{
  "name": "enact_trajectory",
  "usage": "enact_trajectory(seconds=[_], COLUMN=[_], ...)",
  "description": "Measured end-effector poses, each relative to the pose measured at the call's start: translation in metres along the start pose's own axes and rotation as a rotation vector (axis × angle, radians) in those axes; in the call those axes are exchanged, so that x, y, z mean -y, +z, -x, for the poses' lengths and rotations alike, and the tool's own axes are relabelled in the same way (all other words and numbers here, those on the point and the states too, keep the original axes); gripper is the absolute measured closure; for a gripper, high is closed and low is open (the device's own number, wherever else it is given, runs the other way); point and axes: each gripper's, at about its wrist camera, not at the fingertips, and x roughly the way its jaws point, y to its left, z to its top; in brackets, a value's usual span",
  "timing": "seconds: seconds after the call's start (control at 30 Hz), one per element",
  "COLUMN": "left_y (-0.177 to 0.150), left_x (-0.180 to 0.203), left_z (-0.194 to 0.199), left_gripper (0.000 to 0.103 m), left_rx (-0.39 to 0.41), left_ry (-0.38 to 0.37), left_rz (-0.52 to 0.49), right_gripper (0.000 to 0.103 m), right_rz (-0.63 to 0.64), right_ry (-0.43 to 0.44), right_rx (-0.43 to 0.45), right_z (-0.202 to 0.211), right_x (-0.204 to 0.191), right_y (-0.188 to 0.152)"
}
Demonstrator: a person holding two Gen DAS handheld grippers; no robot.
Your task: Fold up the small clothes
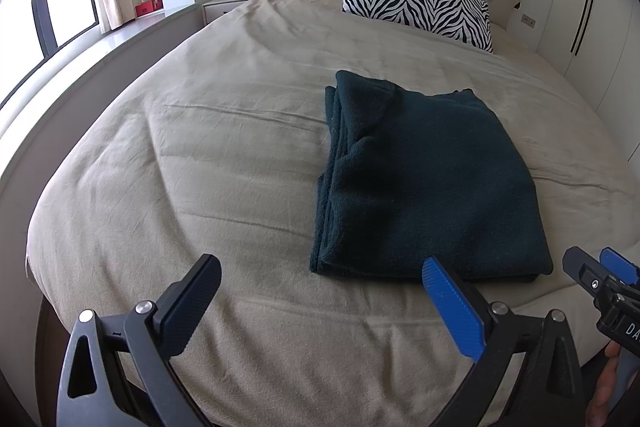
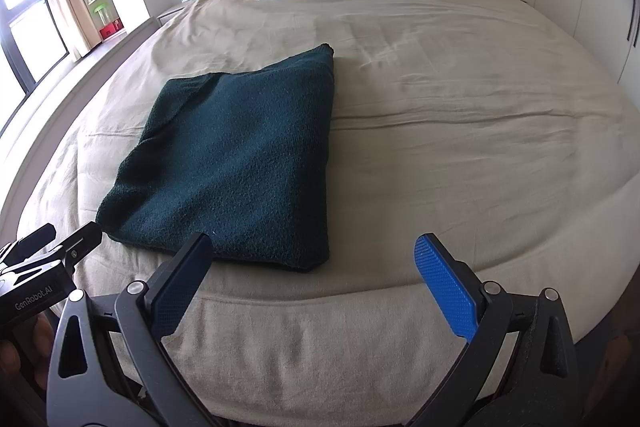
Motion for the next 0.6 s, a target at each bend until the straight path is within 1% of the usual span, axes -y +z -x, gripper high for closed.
enact_trajectory(seconds=[0.6], left_y=[0.0000], left_x=[-0.0029], left_z=[-0.0016], left_gripper=[0.000], left_rx=[-0.002], left_ry=[-0.002], left_rz=[0.001], right_gripper=[0.000], right_rz=[0.003], right_ry=[0.001], right_rx=[-0.008], right_z=[-0.0020], right_x=[0.0017], right_y=[-0.0027])
